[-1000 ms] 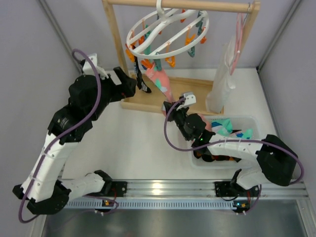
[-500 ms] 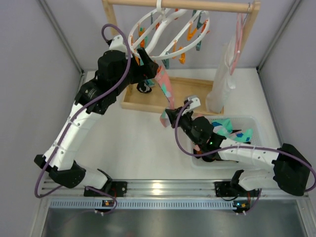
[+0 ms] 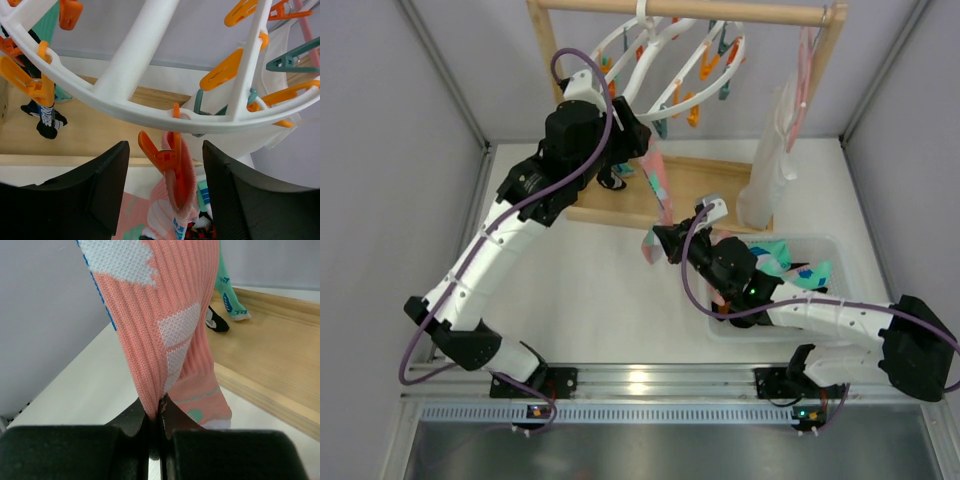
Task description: Remove the socks clipped to the hanger
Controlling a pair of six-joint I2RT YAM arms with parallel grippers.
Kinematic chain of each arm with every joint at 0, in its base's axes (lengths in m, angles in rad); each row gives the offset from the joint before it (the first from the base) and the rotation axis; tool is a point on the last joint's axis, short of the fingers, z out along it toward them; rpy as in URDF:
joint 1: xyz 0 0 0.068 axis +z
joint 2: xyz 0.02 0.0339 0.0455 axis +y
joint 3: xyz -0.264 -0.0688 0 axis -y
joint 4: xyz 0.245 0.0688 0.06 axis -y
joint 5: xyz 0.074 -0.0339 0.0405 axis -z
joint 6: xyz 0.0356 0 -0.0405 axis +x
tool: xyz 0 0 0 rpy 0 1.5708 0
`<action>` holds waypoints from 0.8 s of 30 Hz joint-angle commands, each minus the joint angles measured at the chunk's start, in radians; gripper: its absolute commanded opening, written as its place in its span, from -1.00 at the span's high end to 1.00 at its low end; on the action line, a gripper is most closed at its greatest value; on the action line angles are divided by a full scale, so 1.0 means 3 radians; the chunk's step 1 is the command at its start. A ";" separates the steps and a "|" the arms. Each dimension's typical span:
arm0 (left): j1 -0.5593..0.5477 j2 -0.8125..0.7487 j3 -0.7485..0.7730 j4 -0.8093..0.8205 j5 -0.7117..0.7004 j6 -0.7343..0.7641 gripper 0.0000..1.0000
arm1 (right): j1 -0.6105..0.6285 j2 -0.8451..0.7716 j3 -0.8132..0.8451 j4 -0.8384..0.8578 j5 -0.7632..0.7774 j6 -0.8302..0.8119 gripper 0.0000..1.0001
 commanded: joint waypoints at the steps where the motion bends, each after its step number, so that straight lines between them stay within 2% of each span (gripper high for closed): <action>1: -0.0004 0.0055 0.0022 0.0274 -0.0076 0.0016 -0.27 | 0.0046 -0.0098 0.0014 0.0006 -0.0109 0.0068 1.00; 4: -0.0004 0.0085 -0.0008 0.0356 -0.0107 0.0041 -0.19 | 0.0056 -0.0098 0.0014 -0.0010 -0.0119 0.0083 1.00; 5: -0.0004 0.0090 -0.0008 0.0372 -0.0117 0.0052 -0.01 | 0.0056 -0.0098 0.0014 -0.0015 -0.0124 0.0083 1.00; 8: -0.0004 0.0111 -0.0019 0.0433 -0.0137 0.0072 0.30 | 0.0062 -0.0114 -0.0002 -0.0020 -0.0119 0.0088 1.00; 11: -0.0004 0.0131 -0.0034 0.0504 -0.0112 0.0128 0.48 | 0.0067 -0.0154 -0.0042 -0.0020 -0.0088 0.0088 1.00; 12: -0.0004 0.0152 -0.0029 0.0505 -0.0107 0.0139 0.67 | 0.0067 -0.0170 -0.0053 -0.0025 -0.0088 0.0088 1.00; 13: -0.0004 0.0162 -0.0029 0.0505 -0.0107 0.0139 0.72 | 0.0067 -0.0190 -0.0073 -0.0030 -0.0088 0.0088 1.00; 17: -0.0004 0.0177 -0.0044 0.0505 -0.0137 0.0133 0.80 | 0.0072 -0.0506 -0.0140 -0.0188 -0.0129 0.0042 1.00; 21: -0.0004 0.0137 -0.0095 0.0510 -0.0173 0.0123 0.79 | 0.0082 -0.1053 -0.0201 -0.0662 -0.0226 -0.0060 1.00; 24: -0.0004 0.0116 -0.0116 0.0515 -0.0107 0.0113 0.75 | 0.0077 -0.1463 -0.0262 -0.1051 0.0074 -0.0198 1.00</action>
